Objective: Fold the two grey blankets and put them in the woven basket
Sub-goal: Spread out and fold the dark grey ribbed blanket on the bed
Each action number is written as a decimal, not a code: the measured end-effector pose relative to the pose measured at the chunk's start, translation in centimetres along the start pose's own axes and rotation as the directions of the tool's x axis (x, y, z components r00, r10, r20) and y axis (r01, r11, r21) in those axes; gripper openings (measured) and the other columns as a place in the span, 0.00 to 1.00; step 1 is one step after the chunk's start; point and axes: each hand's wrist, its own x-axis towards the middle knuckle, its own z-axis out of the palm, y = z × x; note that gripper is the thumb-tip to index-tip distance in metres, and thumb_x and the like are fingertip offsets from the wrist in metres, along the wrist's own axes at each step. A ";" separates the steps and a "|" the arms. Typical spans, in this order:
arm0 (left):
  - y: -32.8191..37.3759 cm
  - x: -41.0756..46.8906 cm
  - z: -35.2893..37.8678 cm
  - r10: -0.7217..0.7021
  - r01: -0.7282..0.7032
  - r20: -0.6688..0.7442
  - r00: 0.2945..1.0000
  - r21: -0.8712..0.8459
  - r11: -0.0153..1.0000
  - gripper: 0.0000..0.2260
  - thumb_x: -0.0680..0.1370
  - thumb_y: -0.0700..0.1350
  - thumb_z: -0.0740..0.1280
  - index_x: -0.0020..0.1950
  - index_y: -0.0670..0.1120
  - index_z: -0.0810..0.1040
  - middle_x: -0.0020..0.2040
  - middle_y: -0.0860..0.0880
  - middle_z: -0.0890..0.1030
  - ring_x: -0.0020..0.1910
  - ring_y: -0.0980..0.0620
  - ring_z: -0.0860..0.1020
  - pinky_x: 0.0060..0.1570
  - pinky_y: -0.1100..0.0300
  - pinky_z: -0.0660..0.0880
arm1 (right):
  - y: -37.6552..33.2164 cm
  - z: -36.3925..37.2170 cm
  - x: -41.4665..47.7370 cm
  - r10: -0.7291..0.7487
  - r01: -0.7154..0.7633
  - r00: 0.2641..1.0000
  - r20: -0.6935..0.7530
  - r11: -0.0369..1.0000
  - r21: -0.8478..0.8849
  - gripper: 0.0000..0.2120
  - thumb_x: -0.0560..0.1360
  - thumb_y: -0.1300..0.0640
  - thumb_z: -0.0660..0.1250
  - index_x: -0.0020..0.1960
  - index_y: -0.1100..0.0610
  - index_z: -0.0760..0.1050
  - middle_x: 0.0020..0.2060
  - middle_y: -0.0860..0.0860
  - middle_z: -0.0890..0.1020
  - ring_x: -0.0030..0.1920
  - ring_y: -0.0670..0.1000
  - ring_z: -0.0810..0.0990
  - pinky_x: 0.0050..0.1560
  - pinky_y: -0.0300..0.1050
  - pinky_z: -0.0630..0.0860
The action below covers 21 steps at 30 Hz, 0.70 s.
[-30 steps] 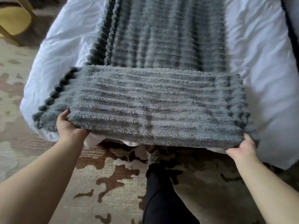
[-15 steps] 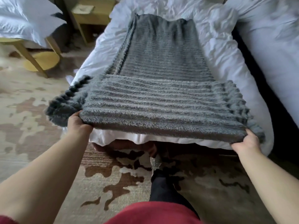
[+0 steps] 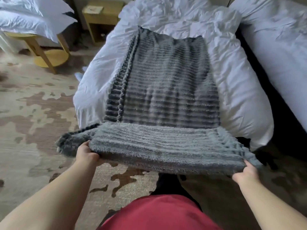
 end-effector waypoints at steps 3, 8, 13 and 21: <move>0.9 0.6 1.2 0.031 -0.030 0.029 0.999 -0.017 0.999 0.12 0.81 0.43 0.55 0.54 0.44 0.78 0.65 0.45 0.76 0.67 0.45 0.72 0.65 0.44 0.66 | -1.1 1.4 -0.7 -0.035 0.035 0.999 0.016 0.999 -0.017 0.17 0.81 0.54 0.58 0.69 0.50 0.71 0.71 0.50 0.70 0.71 0.53 0.68 0.71 0.50 0.61; 3.1 1.6 5.4 0.050 -0.050 0.002 0.999 -0.082 0.995 0.09 0.80 0.43 0.60 0.44 0.43 0.77 0.60 0.48 0.79 0.57 0.49 0.78 0.55 0.52 0.73 | -4.0 5.3 -0.9 -0.053 0.053 0.999 0.005 0.998 0.019 0.16 0.78 0.53 0.62 0.65 0.49 0.74 0.67 0.49 0.75 0.66 0.52 0.73 0.67 0.49 0.67; 5.7 3.5 12.2 0.048 -0.048 0.002 0.999 -0.016 0.999 0.08 0.78 0.45 0.60 0.52 0.46 0.77 0.56 0.46 0.80 0.54 0.44 0.77 0.59 0.45 0.70 | -8.0 12.1 -0.6 -0.069 0.070 0.997 -0.020 0.997 0.042 0.14 0.76 0.55 0.64 0.61 0.49 0.74 0.65 0.50 0.75 0.65 0.55 0.73 0.65 0.51 0.69; 9.9 12.1 26.1 0.275 -0.276 0.081 0.958 0.000 0.961 0.15 0.78 0.53 0.63 0.63 0.51 0.75 0.66 0.50 0.74 0.63 0.51 0.73 0.67 0.47 0.66 | -14.8 28.7 7.2 -0.153 0.116 0.959 0.238 0.980 0.161 0.15 0.77 0.46 0.61 0.58 0.55 0.72 0.55 0.51 0.77 0.50 0.50 0.78 0.51 0.47 0.76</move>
